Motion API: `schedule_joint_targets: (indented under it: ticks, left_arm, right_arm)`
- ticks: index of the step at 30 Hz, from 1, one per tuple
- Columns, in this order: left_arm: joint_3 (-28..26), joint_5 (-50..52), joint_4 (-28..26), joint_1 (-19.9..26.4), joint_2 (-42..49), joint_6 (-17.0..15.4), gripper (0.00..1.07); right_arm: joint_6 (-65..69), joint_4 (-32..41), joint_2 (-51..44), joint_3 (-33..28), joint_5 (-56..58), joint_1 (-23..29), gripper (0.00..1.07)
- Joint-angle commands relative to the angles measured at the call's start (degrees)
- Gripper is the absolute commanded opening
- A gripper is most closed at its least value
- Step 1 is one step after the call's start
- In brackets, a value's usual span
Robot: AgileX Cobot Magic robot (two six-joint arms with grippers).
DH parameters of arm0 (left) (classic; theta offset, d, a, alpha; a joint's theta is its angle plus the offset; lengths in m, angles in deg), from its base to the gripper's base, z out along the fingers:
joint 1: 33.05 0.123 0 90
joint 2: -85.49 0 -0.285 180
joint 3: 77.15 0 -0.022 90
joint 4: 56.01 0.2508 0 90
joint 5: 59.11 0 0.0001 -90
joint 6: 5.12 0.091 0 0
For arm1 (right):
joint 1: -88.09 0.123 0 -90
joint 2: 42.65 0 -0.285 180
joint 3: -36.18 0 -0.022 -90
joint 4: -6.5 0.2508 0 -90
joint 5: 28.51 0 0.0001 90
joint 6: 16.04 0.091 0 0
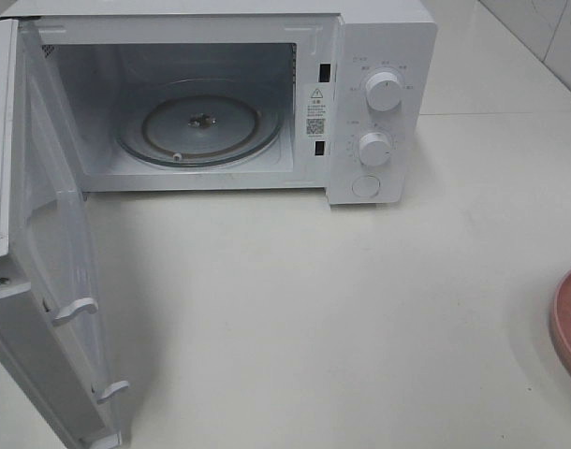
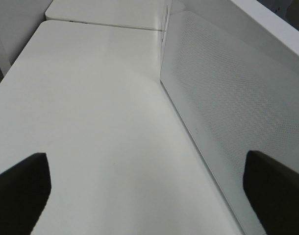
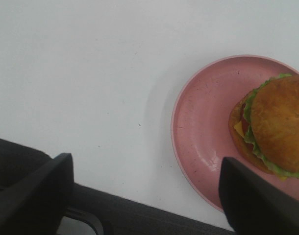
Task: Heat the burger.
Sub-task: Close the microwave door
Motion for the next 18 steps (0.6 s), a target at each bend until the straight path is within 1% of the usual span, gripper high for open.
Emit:
schedule_joint_targets:
  ticks: [1,3,4,6,7,8,10,12,13,14,18]
  left_arm:
    - [0.17,0.57,-0.40,0.23,0.97,0.11,1.00]
    - [0.17,0.57,-0.40,0.23,0.97,0.11,1.00]
    - [0.17,0.57,-0.40,0.23,0.97,0.11,1.00]
    - [0.17,0.57,-0.40,0.23,0.97,0.11,1.00]
    - [0.17,0.57,-0.40,0.23,0.97,0.11,1.00]
    - [0.17,0.57,-0.40,0.23,0.97,0.11,1.00]
    - [0.17,0.57,-0.40,0.23,0.97,0.11,1.00]
    - [0.17,0.57,-0.40,0.23,0.97,0.11,1.00]
    - [0.17,0.57,-0.40,0.23,0.97,0.11,1.00]
    - [0.17,0.57,-0.40,0.23,0.97,0.11,1.00]
    - [0.17,0.57,-0.40,0.23,0.97,0.11,1.00]
  right_arm:
    - [-2.86,1.83,-2.98,-1.32,-0.29,-2.75,0.76]
    - [-5.39,2.46,-7.10,-2.98,-0.57,-5.61,0.76]
    - [-5.39,2.46,-7.10,-2.98,-0.57,-5.61,0.76]
    - [-5.79,2.46,-11.23,-2.98,-0.63,-8.48,0.76]
    - [-5.79,2.46,-11.23,-2.98,-0.63,-8.48,0.76]
    - [-5.79,2.46,-14.27,-2.98,-0.63,-10.31,0.76]
    - [-5.79,2.46,-15.76,-2.98,-0.63,-11.06,0.76]
    - [-5.79,2.46,-19.60,-2.98,-0.63,-12.89,0.76]
    - [-5.79,2.46,-19.60,-2.98,-0.63,-12.89,0.76]
    - [-5.79,2.46,-22.40,-2.98,-0.63,-14.15,0.76]
    - [-5.79,2.46,-25.90,-2.98,-0.63,-15.64,0.76]
